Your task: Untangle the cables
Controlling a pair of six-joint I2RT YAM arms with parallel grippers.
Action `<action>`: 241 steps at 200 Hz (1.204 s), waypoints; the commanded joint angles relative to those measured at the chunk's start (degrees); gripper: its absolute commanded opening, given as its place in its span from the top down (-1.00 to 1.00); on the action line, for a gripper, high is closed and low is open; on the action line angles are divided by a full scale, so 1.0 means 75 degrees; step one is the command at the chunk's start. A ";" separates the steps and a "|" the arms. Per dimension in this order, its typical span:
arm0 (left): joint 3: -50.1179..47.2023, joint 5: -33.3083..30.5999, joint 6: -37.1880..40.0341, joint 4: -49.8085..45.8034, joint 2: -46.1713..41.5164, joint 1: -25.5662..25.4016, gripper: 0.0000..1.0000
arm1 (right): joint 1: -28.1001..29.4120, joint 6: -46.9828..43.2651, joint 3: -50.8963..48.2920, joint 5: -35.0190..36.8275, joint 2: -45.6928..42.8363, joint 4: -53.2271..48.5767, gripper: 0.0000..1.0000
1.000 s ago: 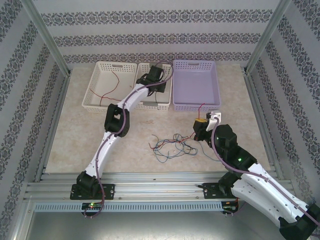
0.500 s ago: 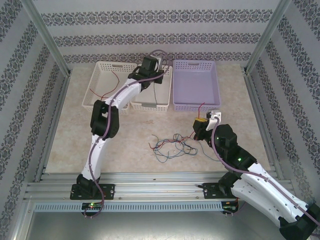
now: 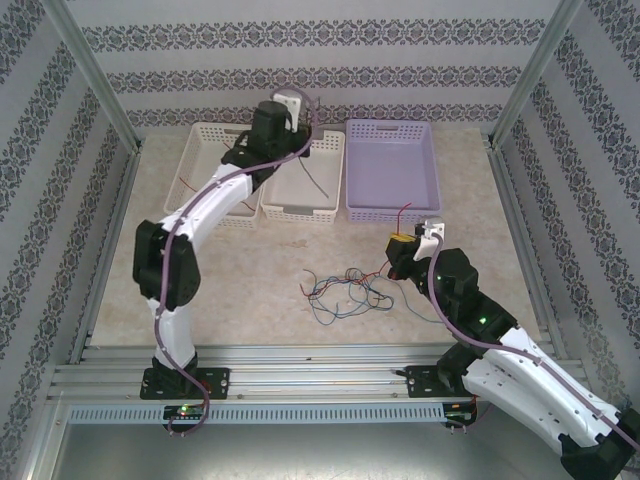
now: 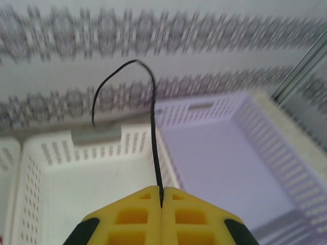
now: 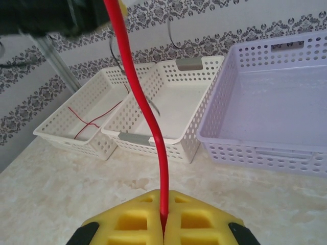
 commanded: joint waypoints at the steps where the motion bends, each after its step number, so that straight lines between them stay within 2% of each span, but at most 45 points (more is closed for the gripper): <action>1: -0.0061 0.0032 -0.0088 0.0715 -0.0765 0.0002 1.00 | 0.0185 0.0100 0.0304 0.0253 0.0045 0.0072 1.00; 35: -0.0345 -0.0351 -0.0267 0.0487 -0.1580 -0.0024 1.00 | 0.0351 0.0105 0.0340 0.0409 0.0037 0.0025 1.00; 63: -0.0294 -0.0729 -0.0411 -0.0174 -0.1761 -0.0111 1.00 | 0.0455 0.0165 0.0385 0.0434 0.0058 -0.0030 1.00; 106: 0.0536 -0.0643 -0.0815 -0.1517 -0.1129 -0.0148 1.00 | 0.0645 0.0171 0.0371 0.0571 -0.0006 -0.0090 1.00; 178: -0.0670 -0.0268 -0.2021 -0.1693 -0.1039 -0.0150 1.00 | 0.0839 0.0349 0.0129 0.0653 0.0006 0.0041 1.00; 241: -0.0857 0.0207 -0.2620 -0.2030 -0.0164 -0.0144 1.00 | 0.1006 0.0373 0.0026 0.0797 0.0052 0.0178 1.00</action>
